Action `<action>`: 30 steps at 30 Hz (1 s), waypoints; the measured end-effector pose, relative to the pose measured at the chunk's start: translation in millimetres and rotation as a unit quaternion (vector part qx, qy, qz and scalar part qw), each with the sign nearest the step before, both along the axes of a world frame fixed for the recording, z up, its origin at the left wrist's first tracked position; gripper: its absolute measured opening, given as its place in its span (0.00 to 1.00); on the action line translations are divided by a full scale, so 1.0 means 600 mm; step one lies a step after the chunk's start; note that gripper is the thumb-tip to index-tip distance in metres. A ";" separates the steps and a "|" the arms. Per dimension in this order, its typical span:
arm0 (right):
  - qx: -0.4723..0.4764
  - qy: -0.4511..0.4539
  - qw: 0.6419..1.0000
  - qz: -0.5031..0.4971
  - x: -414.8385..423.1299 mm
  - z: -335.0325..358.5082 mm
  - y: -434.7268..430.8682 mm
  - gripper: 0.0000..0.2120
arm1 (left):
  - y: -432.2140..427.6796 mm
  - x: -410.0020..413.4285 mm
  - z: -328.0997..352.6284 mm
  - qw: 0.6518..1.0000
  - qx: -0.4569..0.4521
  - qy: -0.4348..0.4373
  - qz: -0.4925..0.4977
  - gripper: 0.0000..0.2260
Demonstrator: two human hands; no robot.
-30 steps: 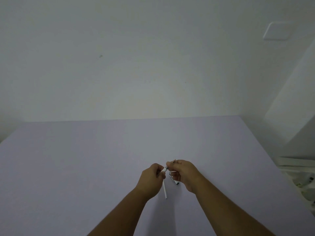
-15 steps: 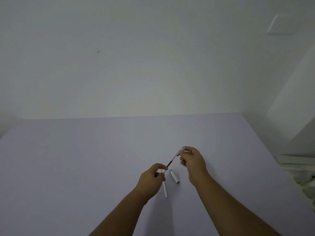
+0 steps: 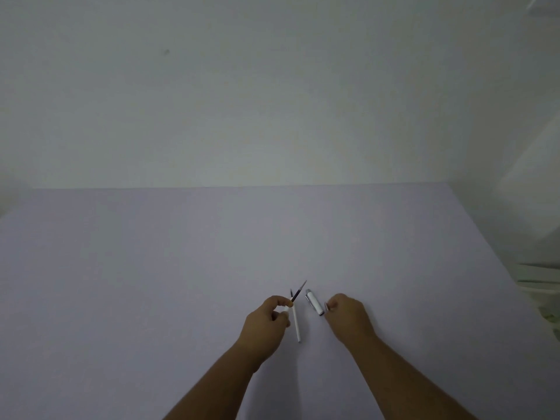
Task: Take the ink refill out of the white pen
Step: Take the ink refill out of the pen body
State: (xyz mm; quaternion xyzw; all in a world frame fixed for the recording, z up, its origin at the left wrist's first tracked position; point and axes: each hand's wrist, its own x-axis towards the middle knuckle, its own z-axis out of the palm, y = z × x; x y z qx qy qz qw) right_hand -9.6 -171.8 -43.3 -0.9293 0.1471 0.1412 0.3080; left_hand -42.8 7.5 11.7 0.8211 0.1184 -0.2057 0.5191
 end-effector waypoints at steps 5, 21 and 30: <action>0.006 -0.017 1.000 -0.006 -0.001 -0.006 -0.002 0.09 | -0.001 0.005 -0.007 1.000 0.004 0.002 -0.001 0.11; 0.373 -0.012 0.922 -0.105 0.007 0.072 0.023 0.05 | -0.035 0.015 0.005 1.000 -0.006 -0.012 -0.020 0.10; 0.206 -0.034 0.965 -0.161 0.047 0.048 -0.030 0.10 | -0.012 0.009 -0.002 1.000 0.002 0.002 -0.009 0.10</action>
